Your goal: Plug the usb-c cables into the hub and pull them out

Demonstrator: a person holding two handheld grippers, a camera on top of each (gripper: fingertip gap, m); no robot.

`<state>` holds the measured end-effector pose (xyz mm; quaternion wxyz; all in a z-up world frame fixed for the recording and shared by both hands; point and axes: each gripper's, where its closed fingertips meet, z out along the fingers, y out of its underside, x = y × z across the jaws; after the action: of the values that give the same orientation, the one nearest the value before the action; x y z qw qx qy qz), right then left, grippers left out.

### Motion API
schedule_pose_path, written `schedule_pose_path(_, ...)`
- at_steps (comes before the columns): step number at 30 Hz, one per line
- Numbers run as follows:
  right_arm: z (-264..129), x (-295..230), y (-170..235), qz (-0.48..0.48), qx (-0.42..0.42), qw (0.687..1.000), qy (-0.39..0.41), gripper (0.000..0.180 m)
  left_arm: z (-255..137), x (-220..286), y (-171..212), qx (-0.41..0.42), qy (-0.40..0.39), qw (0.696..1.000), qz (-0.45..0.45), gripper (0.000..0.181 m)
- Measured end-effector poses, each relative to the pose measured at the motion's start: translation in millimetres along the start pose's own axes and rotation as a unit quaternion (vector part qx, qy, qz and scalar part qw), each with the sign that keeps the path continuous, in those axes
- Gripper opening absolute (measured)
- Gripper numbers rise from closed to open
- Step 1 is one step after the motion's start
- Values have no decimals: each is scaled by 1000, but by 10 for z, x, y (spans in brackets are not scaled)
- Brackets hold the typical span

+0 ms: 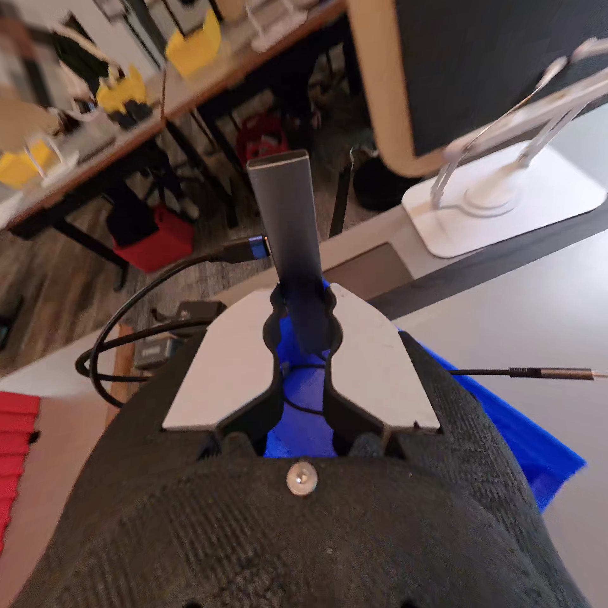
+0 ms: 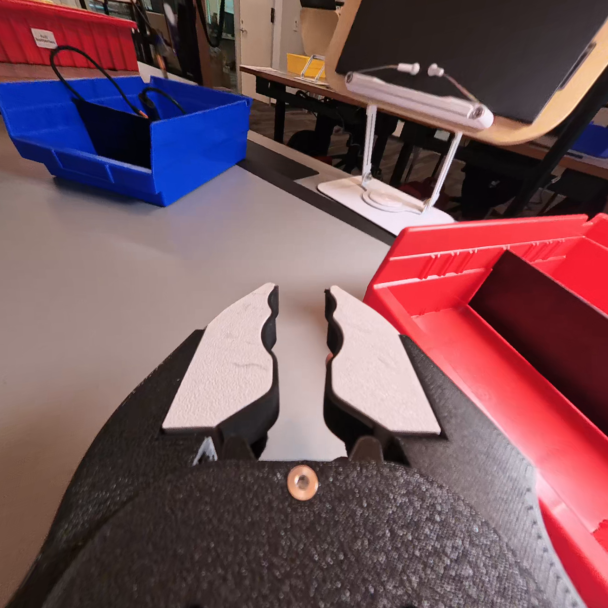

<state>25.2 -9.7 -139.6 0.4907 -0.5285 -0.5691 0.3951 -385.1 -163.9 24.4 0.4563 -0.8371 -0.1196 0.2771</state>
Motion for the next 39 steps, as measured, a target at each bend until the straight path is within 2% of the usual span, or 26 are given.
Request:
schedule_pose_path(4, -10, -7, -432, -32, 44, 998, 8, 27, -584, 270, -592, 108, 45, 993, 30, 25)
schedule_pose_path(6, -15, -10, -757, -49, 75, 996, 5, 27, -870, 573, -843, 160, 106, 981, 41, 25)
schedule_pose_path(8, -15, -25, -1137, -51, 110, 993, -10, 27, -1172, 979, -1053, 221, 188, 956, 48, 24)
schedule_pose_path(12, -10, -136, -1884, -32, 170, 982, -81, 27, -1679, 1844, -1193, 311, 356, 879, 57, 25)
schedule_pose_path(15, -28, -412, -2227, -5, 186, 963, -194, 29, -1942, 2395, -1151, 355, 471, 806, 50, 24)
schedule_pose_path(18, 24, -702, -2189, -16, 167, 947, -275, 39, -2092, 2802, -1029, 373, 556, 741, 49, 24)
schedule_pose_path(21, 92, -993, -1919, -37, 139, 928, -345, 42, -2104, 3078, -892, 365, 606, 704, 55, 24)
schedule_pose_path(24, 93, -1079, -1860, -43, 156, 917, -365, 24, -2021, 3255, -755, 332, 635, 694, 66, 25)
schedule_pose_path(26, 155, -1011, -1829, -56, 145, 929, -337, 24, -1962, 3241, -748, 331, 631, 700, 50, 24)
schedule_pose_path(28, 282, -900, -1782, -94, 129, 951, -266, 24, -1856, 3215, -755, 319, 612, 723, 35, 24)
schedule_pose_path(31, 439, -636, -1785, -171, 117, 972, -107, 23, -1705, 3134, -815, 316, 557, 768, 13, 25)
schedule_pose_path(34, 463, -370, -1856, -238, 117, 963, 42, 23, -1600, 3077, -857, 305, 508, 806, 1, 26)
schedule_pose_path(36, 449, -319, -1887, -268, 119, 951, 96, 23, -1584, 3096, -892, 309, 488, 816, -5, 26)
schedule_pose_path(39, 424, -355, -1935, -264, 132, 949, 115, 22, -1538, 3189, -896, 303, 465, 832, 12, 16)
